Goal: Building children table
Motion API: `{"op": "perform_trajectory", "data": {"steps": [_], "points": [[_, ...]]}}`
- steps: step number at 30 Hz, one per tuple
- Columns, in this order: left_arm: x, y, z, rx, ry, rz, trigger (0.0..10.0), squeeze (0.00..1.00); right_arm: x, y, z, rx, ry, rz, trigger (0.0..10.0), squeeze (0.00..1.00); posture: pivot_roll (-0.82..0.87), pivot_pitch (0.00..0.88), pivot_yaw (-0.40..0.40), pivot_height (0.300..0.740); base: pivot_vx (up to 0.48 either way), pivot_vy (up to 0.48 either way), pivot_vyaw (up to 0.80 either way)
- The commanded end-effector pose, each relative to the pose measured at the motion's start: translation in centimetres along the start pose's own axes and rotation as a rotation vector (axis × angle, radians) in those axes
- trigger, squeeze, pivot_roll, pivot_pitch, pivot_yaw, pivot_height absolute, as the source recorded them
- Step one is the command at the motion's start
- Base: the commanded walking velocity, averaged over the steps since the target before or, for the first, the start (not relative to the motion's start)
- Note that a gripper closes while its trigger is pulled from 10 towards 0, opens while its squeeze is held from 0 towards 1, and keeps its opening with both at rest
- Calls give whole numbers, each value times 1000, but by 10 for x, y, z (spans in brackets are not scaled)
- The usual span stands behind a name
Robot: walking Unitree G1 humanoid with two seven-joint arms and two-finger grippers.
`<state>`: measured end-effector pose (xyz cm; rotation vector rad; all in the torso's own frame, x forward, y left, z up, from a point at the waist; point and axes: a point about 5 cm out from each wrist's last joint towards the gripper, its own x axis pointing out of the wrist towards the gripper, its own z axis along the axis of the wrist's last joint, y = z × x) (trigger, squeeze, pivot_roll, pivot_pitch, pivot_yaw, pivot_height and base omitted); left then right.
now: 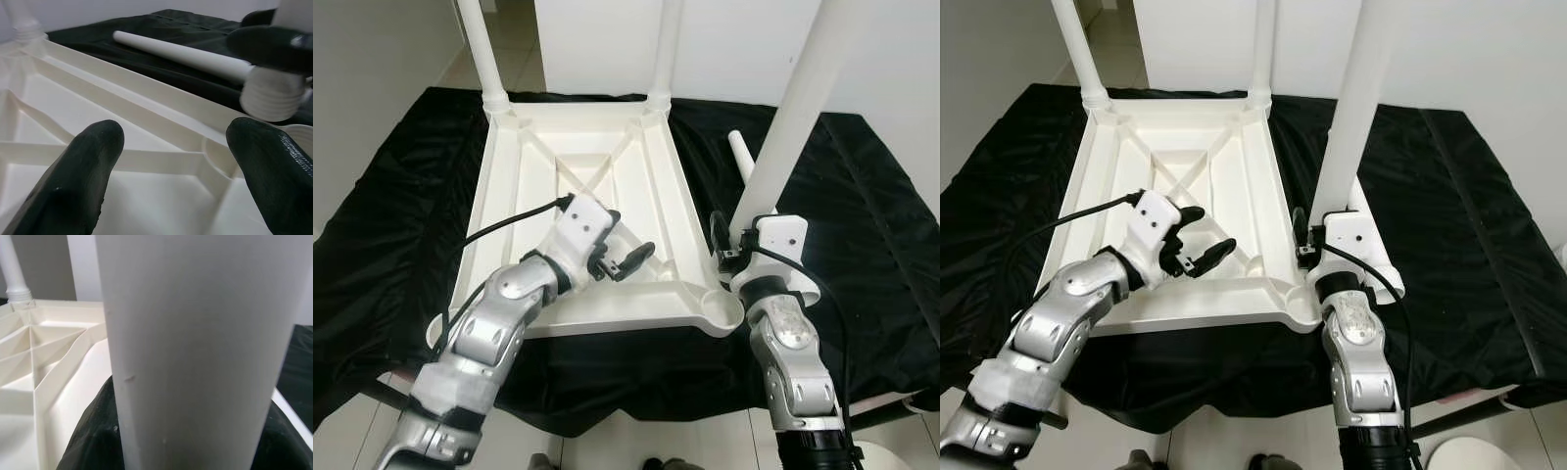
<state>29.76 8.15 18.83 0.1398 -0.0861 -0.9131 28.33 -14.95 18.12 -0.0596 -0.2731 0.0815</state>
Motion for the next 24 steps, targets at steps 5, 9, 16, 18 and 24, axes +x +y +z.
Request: {"op": "perform_trajectory", "data": {"steps": [5,9,16,18,24], "points": [[-19,-27,3,-79,-28,-336,10000,0,-11,13,0,18,3,101,10000,0,-26,94,-21,740,0,0,0],[-26,-31,6,-119,-40,-378,10000,0,-16,15,2,36,-4,123,10000,0,-26,94,-21,740,0,0,0],[-28,-30,6,-183,-41,-358,10000,0,-31,12,-8,38,37,133,10000,0,-24,86,-27,740,0,0,0],[-29,-31,6,-194,-41,-366,10000,0,-34,11,-12,37,53,134,10000,0,-25,84,-26,740,0,0,0],[-31,-36,9,-220,-49,-381,10000,0,-46,8,-26,23,108,139,10000,0,-26,85,-21,740,0,0,0]]}}
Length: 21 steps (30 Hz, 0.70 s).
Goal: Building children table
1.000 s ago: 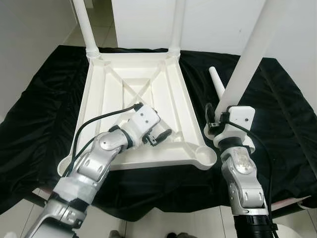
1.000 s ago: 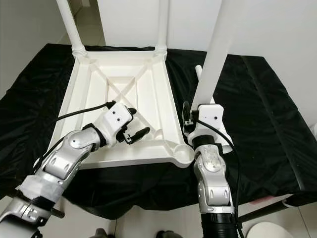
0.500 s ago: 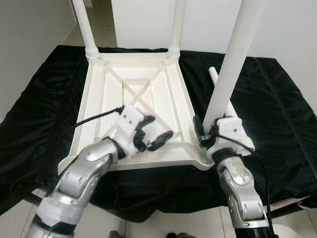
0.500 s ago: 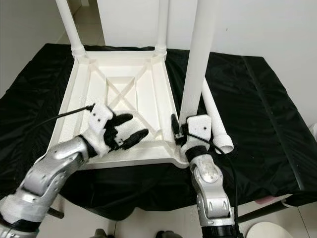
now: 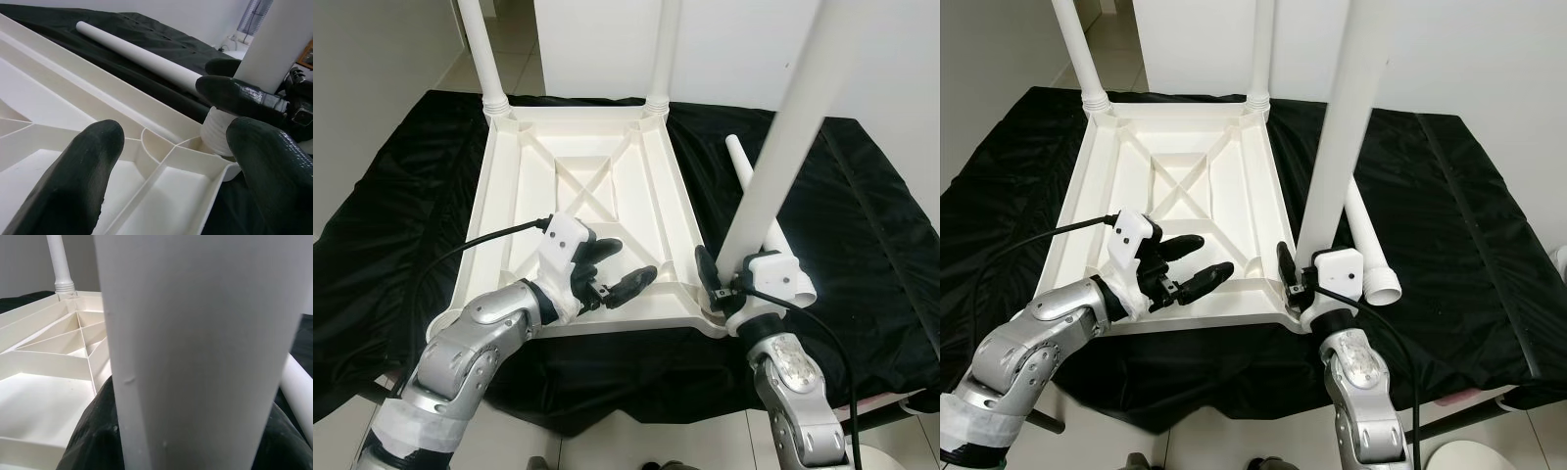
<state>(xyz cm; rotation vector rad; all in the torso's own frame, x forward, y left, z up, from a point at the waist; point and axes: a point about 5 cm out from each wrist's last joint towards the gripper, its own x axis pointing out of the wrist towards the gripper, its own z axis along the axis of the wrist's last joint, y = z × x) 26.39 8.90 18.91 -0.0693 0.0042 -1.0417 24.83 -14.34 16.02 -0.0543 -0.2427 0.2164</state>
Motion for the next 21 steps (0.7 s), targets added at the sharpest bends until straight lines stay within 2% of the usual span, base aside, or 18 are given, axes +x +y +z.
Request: {"op": "perform_trajectory", "data": {"steps": [1,8,15,21], "points": [[-2,-16,1,-3,0,-258,10000,0,-7,-1,-16,4,83,5,10000,0,-26,85,-21,740,0,0,0],[-2,-27,-3,-18,46,-305,10000,0,-18,0,-29,-12,131,33,10000,0,-26,83,-9,740,0,0,0],[-4,-30,-2,-42,53,-319,10000,0,-24,1,-33,-27,139,68,10000,0,-27,88,-5,740,0,0,0],[-3,-31,0,-46,53,-320,10000,0,-27,2,-39,-83,142,155,10000,0,-30,94,-1,740,0,0,0]]}}
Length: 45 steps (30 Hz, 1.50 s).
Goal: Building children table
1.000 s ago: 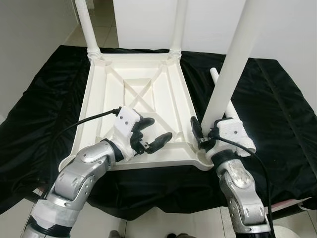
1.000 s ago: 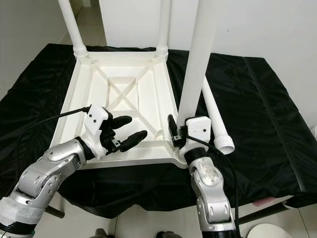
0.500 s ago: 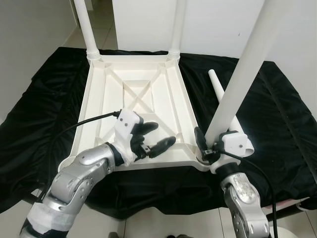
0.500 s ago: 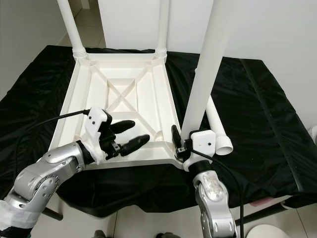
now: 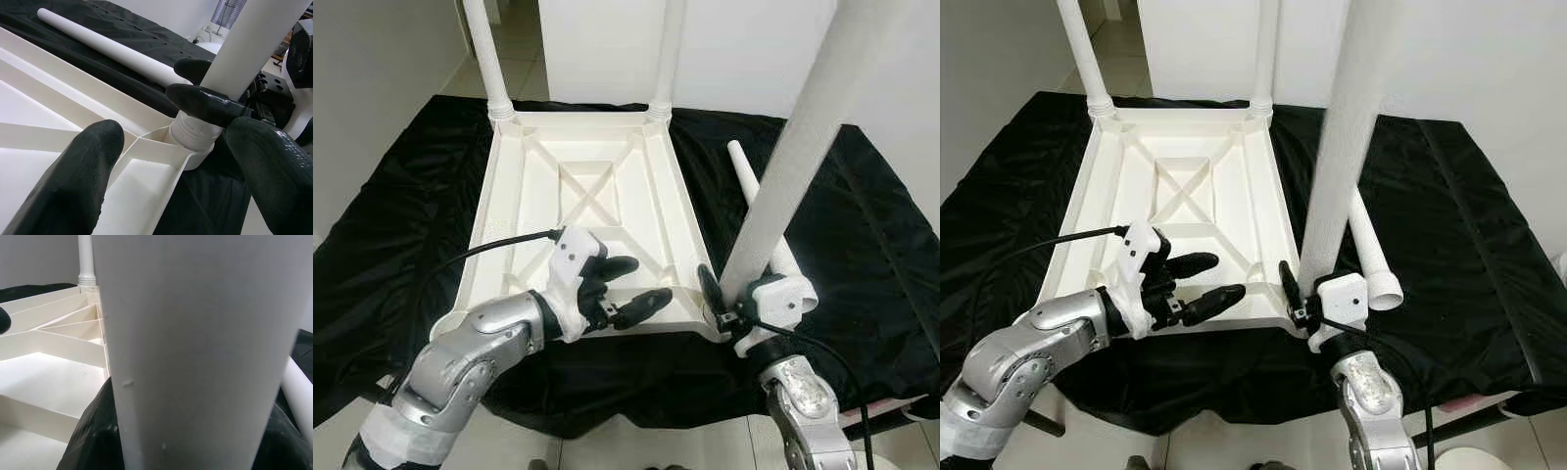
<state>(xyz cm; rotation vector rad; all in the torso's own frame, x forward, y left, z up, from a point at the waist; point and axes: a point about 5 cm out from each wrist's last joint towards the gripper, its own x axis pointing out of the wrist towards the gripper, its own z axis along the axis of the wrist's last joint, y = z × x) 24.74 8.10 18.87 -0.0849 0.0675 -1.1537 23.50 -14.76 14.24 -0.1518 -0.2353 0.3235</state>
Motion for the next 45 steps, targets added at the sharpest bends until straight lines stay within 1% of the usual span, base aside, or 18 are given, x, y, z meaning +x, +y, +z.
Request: {"op": "perform_trajectory", "data": {"steps": [1,2,4,7,12,17,20,21,24,25,26,27,33,36,37,40,42,45], "points": [[0,-12,1,2,9,-209,10000,0,-8,5,-24,7,127,43,10000,0,-30,94,-1,740,0,0,0],[0,-12,1,2,9,-209,10000,0,-8,5,-24,7,127,43,10000,0,-30,94,-1,740,0,0,0],[1,-12,2,2,7,-206,10000,0,-6,7,-25,-43,117,79,10000,0,-29,96,-2,740,0,0,0],[0,-13,3,2,4,-203,10000,0,-5,10,-25,-69,108,101,10000,0,-25,102,-4,740,0,0,0],[0,-14,4,-2,5,-198,10000,0,-5,12,-27,-64,108,116,10000,0,-24,105,-5,740,0,0,0],[0,-14,5,-4,4,-194,10000,0,-2,11,-27,-14,99,106,10000,0,-23,110,-3,740,0,0,0],[0,-14,5,0,6,-194,10000,0,5,6,-26,102,100,50,10000,0,-21,115,-2,740,0,0,0],[0,-14,5,0,6,-194,10000,0,5,6,-26,102,100,50,10000,0,-21,115,-2,740,0,0,0],[0,-14,6,2,7,-194,10000,0,6,5,-25,144,99,27,10000,0,-21,115,-2,740,0,0,0],[-1,-14,6,4,8,-193,10000,0,7,5,-26,180,107,8,10000,0,-18,119,-1,740,0,0,0],[-1,-14,6,4,8,-193,10000,0,7,5,-26,180,107,8,10000,0,-18,119,-1,740,0,0,0],[-2,-13,7,8,10,-188,10000,0,8,5,-28,215,125,-26,10000,0,-18,120,-2,740,0,0,0],[-2,-13,8,10,10,-184,10000,0,7,5,-31,234,150,-46,10000,0,-18,123,0,740,0,0,0],[-2,-13,9,13,7,-185,10000,0,2,6,-34,246,141,-48,10000,0,-18,123,0,740,0,0,0],[-2,-12,10,16,6,-183,10000,0,-2,6,-32,237,98,-53,10000,0,-19,125,5,740,0,0,0],[-2,-12,11,17,5,-181,10000,0,-4,6,-31,229,67,-56,10000,0,-19,125,5,740,0,0,0],[-2,-10,12,20,4,-179,10000,0,-10,6,-31,253,32,-75,10000,0,-18,127,8,740,0,0,0],[-2,-10,12,21,5,-178,10000,0,-13,6,-31,281,23,-94,10000,0,-18,127,8,740,0,0,0]]}}
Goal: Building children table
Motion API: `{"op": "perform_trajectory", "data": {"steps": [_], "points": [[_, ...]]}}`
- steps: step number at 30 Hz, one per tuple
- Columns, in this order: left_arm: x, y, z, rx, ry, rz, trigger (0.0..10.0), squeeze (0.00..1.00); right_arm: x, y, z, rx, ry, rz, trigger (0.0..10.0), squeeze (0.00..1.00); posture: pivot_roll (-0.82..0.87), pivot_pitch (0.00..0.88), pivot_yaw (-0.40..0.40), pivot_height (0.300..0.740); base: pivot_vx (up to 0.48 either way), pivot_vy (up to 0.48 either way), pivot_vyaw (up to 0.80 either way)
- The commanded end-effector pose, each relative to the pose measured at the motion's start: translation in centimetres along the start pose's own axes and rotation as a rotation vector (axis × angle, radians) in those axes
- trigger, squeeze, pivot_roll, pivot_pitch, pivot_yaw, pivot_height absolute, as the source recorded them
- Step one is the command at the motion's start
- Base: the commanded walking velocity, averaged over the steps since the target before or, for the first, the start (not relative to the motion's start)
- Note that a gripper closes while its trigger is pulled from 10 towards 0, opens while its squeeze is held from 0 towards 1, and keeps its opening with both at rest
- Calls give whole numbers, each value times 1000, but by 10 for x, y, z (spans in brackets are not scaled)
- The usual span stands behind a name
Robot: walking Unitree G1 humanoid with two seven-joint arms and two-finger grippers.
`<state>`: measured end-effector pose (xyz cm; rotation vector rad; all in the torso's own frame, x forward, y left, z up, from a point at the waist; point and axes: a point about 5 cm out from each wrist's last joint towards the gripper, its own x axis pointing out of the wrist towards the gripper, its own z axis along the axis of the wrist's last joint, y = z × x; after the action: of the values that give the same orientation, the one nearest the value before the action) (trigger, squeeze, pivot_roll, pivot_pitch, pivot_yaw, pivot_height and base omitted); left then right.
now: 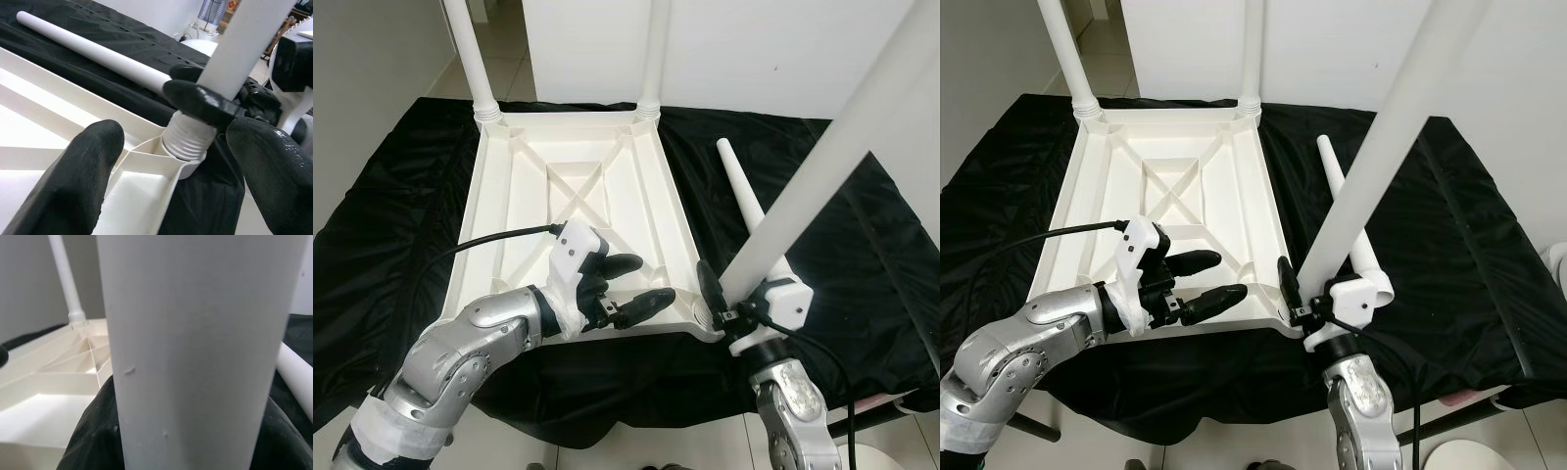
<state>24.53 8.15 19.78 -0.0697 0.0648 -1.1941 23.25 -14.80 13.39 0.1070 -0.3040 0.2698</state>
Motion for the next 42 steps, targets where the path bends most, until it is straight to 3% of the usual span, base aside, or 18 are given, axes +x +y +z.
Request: {"op": "perform_trajectory", "data": {"steps": [1,11,16,17,18,21,27,31,36,42], "points": [[-1,-7,4,9,-4,-137,10000,0,-13,-1,-25,45,129,-28,10000,0,-15,129,13,740,0,0,0],[-1,-4,6,19,-4,-131,10000,0,-13,1,-35,136,156,-93,10000,0,-14,125,20,740,0,0,0],[-1,-3,8,24,-6,-128,10000,0,-11,4,-35,40,164,-31,10000,0,-15,125,20,740,0,0,0],[-1,-3,8,25,-8,-126,10000,0,-10,4,-33,-74,165,40,10000,0,-14,125,20,740,0,0,0],[-1,-3,8,25,-8,-126,10000,0,-9,4,-33,-105,166,58,10000,0,-14,125,20,740,0,0,0],[-1,-3,8,27,-8,-126,10000,0,-9,5,-32,-117,166,91,10000,0,-14,125,20,740,0,0,0],[-1,-2,10,31,-10,-123,10000,0,-9,8,-30,-254,170,232,10000,0,-12,130,18,740,0,0,0],[-2,-2,11,34,-12,-117,10000,0,-12,9,-34,-289,186,279,10000,0,-11,130,16,740,0,0,0],[-3,-2,11,34,-13,-113,10000,0,-12,10,-36,-280,199,296,10000,0,-11,133,16,740,0,0,0],[-2,-1,12,38,-15,-112,10000,0,-4,9,-41,-188,280,280,10000,0,-13,132,19,740,0,0,0]]}}
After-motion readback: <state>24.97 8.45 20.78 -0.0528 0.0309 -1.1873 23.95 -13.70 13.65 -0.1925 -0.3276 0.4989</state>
